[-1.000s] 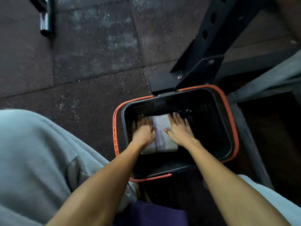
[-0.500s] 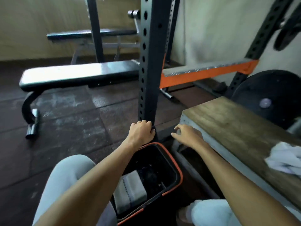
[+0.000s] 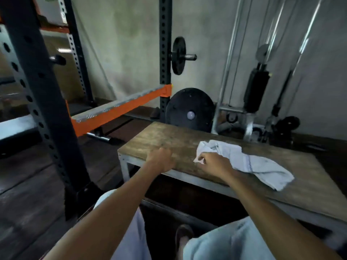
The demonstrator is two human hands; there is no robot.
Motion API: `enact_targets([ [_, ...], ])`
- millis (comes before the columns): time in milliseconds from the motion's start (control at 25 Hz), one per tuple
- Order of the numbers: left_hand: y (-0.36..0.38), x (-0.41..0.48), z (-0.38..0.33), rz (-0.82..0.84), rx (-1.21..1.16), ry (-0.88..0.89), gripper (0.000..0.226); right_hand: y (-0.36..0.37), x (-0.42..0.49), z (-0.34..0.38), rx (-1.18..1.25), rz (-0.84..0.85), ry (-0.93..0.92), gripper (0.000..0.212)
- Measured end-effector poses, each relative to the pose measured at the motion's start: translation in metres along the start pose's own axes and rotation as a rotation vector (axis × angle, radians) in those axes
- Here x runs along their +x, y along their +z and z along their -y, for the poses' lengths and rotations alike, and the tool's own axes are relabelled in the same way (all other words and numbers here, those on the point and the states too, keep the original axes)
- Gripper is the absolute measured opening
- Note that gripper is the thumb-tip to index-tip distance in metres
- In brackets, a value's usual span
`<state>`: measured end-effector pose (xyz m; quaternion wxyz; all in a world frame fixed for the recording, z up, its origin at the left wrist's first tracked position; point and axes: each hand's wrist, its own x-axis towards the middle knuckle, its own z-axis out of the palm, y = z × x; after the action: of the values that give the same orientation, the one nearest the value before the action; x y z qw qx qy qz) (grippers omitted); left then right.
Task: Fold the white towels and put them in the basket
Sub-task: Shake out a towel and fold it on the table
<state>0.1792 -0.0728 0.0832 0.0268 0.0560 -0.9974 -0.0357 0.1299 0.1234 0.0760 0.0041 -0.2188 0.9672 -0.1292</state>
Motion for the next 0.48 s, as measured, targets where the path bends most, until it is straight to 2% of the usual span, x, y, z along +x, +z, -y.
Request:
enact_targets([
  [240, 0.039, 0.054, -0.074, 0.082, -0.074, 0.146, 0.04, 0.001, -0.016, -0.094, 0.005, 0.005, 0.26, 0.026],
  [480, 0.099, 0.124, -0.079, 0.048, -0.127, 0.141, 0.041, 0.036, 0.033, -0.131, 0.025, -0.079, 0.254, 0.019],
])
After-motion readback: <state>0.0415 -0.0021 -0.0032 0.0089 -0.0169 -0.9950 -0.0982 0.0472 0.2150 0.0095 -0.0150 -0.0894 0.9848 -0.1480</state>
